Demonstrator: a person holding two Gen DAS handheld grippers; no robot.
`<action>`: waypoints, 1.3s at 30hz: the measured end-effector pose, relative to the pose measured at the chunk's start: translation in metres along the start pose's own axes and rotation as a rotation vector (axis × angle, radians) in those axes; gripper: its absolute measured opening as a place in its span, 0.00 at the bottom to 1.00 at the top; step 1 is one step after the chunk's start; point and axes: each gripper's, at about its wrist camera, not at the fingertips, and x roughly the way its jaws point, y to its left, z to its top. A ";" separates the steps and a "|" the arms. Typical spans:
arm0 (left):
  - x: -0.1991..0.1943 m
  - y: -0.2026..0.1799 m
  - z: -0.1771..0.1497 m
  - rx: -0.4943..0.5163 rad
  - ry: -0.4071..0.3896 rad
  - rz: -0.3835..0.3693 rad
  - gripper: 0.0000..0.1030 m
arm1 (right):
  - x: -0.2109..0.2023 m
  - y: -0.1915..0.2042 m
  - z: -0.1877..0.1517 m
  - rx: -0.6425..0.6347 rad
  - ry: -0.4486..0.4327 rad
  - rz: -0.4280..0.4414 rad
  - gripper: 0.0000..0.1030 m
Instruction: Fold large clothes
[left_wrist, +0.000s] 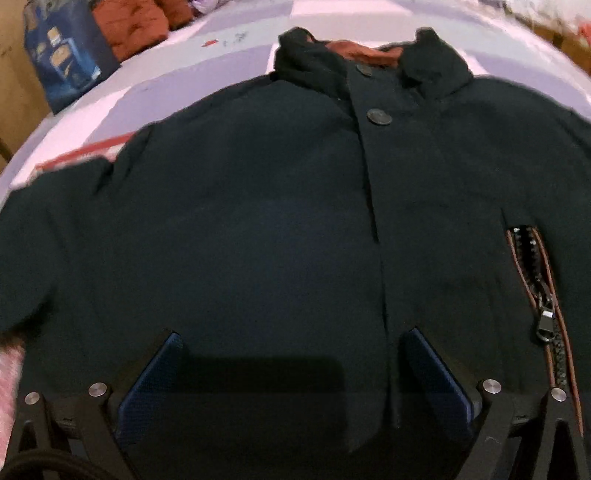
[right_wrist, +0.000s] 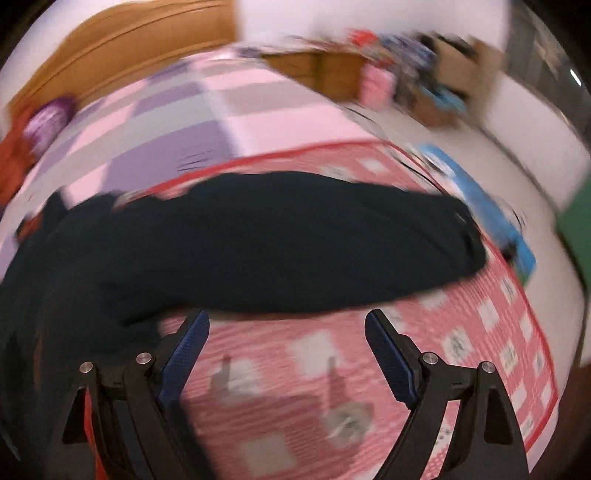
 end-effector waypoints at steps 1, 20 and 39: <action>-0.001 0.001 -0.004 -0.018 -0.026 0.006 1.00 | 0.007 -0.018 0.002 0.057 0.014 -0.016 0.86; 0.010 0.000 -0.020 -0.031 -0.108 0.008 1.00 | 0.113 -0.135 0.029 0.650 0.106 0.048 0.83; 0.010 0.003 -0.015 -0.042 -0.086 -0.019 1.00 | -0.014 0.002 0.123 0.058 -0.358 -0.061 0.06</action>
